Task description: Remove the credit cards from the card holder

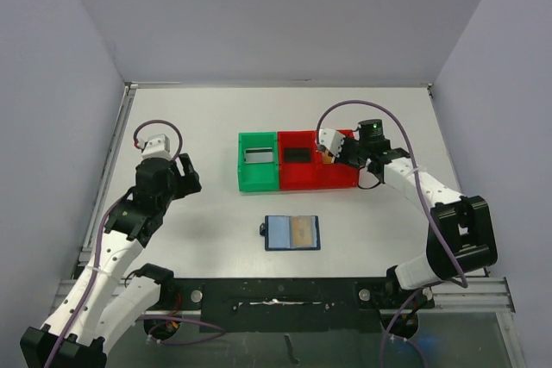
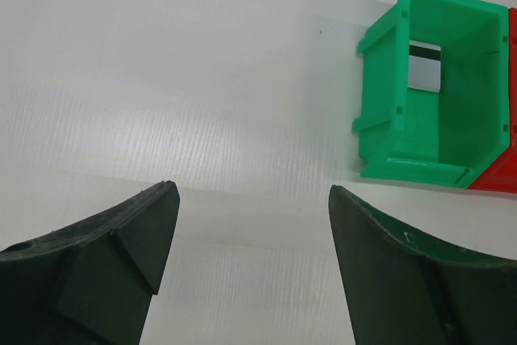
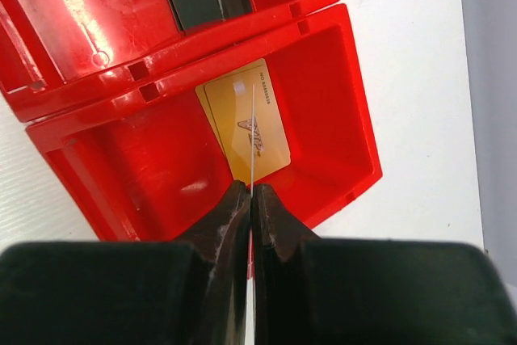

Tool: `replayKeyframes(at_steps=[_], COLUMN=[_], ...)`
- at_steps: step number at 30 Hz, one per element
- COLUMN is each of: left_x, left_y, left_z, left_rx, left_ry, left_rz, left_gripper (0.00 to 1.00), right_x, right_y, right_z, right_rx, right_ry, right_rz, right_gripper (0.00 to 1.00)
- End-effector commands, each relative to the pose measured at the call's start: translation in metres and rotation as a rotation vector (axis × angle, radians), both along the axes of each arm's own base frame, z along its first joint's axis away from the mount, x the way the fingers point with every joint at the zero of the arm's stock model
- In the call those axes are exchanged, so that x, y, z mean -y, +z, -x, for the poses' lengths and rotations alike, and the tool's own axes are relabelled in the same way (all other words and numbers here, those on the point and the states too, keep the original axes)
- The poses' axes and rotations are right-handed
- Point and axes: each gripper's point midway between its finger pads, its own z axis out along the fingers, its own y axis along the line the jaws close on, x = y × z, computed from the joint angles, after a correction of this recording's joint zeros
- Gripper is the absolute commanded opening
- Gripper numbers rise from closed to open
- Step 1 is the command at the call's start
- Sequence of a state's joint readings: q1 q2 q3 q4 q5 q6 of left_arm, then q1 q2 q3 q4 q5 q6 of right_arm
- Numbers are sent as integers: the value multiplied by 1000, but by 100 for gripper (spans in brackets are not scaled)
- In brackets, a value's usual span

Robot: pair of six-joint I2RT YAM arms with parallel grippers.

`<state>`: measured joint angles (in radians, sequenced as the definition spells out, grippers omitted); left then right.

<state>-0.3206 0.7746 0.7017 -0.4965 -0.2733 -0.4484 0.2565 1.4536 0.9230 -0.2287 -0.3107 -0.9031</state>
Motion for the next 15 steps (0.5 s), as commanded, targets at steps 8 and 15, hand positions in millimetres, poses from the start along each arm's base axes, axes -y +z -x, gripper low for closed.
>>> replayKeyframes(at_steps=[8, 15], left_x=[5, 6], left_y=[12, 12], left_z=[-10, -10], left_rx=[55, 53], left_ry=[-21, -28], left_rz=[10, 11], left_gripper=[74, 74], right_x=[-9, -17], right_y=[12, 0], right_z=[-46, -65], right_rx=[126, 138], right_ry=[35, 59], right_rz=[81, 115], right_gripper=[0, 0])
